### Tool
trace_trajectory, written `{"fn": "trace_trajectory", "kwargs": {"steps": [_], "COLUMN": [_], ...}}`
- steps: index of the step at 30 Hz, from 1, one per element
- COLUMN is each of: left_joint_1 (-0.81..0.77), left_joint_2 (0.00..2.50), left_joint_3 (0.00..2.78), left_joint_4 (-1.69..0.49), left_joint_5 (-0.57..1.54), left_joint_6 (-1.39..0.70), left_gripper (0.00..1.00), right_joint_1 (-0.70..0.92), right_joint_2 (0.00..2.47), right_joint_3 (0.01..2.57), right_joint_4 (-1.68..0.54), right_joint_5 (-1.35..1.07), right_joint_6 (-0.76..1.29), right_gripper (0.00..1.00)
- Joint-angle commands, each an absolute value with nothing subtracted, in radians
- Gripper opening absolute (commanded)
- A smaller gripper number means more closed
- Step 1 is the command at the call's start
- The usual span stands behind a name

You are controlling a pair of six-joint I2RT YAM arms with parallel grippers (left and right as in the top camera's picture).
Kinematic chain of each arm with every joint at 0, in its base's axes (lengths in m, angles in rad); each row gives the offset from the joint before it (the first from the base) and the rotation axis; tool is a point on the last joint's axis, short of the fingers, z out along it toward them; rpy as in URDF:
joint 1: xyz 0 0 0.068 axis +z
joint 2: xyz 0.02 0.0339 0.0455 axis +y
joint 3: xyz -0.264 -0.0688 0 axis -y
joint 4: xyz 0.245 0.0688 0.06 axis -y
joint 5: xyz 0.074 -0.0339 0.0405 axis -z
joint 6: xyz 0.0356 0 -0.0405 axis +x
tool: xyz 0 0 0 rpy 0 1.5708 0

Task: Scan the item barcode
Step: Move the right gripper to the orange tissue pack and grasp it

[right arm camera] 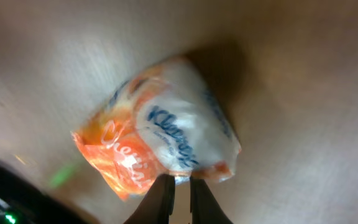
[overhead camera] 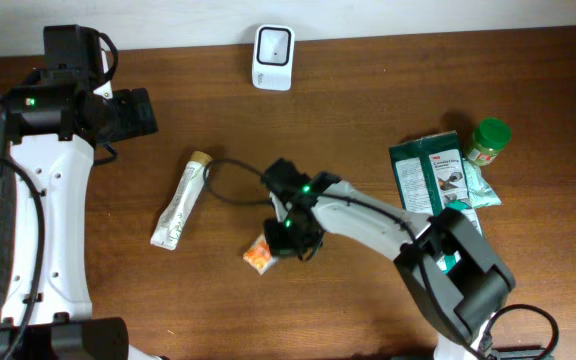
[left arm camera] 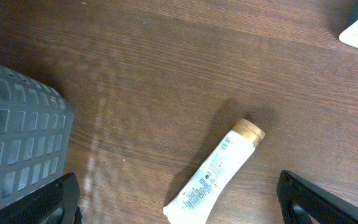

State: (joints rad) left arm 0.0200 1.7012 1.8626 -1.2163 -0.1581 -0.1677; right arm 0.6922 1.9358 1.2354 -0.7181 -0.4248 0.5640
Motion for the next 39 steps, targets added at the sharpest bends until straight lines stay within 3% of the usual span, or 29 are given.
{"fn": "trace_trajectory", "kwargs": {"steps": [1,8,9,10,13,14,17,25,31,39], "left_joint_1": [0.023,0.023,0.023,0.023,0.023,0.023,0.023,0.023,0.023,0.023], "left_joint_2": [1.702,1.702,1.702,1.702,1.702,1.702,1.702,1.702,1.702,1.702], "left_joint_3": [1.863,1.863,1.863,1.863,1.863,1.863,1.863,1.863,1.863,1.863], "left_joint_4": [-1.217,-1.217,-1.217,-1.217,-1.217,-1.217,-1.217,-1.217,-1.217,-1.217], "left_joint_5": [-0.165,-0.165,-0.165,-0.165,-0.165,-0.165,-0.165,-0.165,-0.165,-0.165], "left_joint_6": [-0.163,-0.163,-0.163,-0.163,-0.163,-0.163,-0.163,-0.163,-0.163,-0.163], "left_gripper": [0.99,0.99,0.99,0.99,0.99,0.99,0.99,0.99,0.99,0.99], "right_joint_1": [0.611,0.505,0.501,0.503,0.526,0.542,0.616,0.753,0.804,0.783], "right_joint_2": [1.940,1.937,1.936,1.936,1.937,1.937,1.937,1.941,1.965,1.972], "right_joint_3": [1.230,1.267,1.282,1.293,1.295,1.295,1.291,1.258,1.254,1.257], "right_joint_4": [-0.601,-0.547,-0.581,-0.619,-0.691,-0.719,-0.755,-0.518,-0.446,-0.537], "right_joint_5": [-0.403,-0.534,-0.548,-0.561,-0.635,-0.631,-0.540,-0.321,-0.317,-0.371], "right_joint_6": [0.578,0.505,0.505,0.507,0.513,0.512,0.514,0.765,0.768,0.710], "right_gripper": [0.09,0.34,0.46,0.49,0.47,0.41,0.04,0.04,0.04,0.04]}}
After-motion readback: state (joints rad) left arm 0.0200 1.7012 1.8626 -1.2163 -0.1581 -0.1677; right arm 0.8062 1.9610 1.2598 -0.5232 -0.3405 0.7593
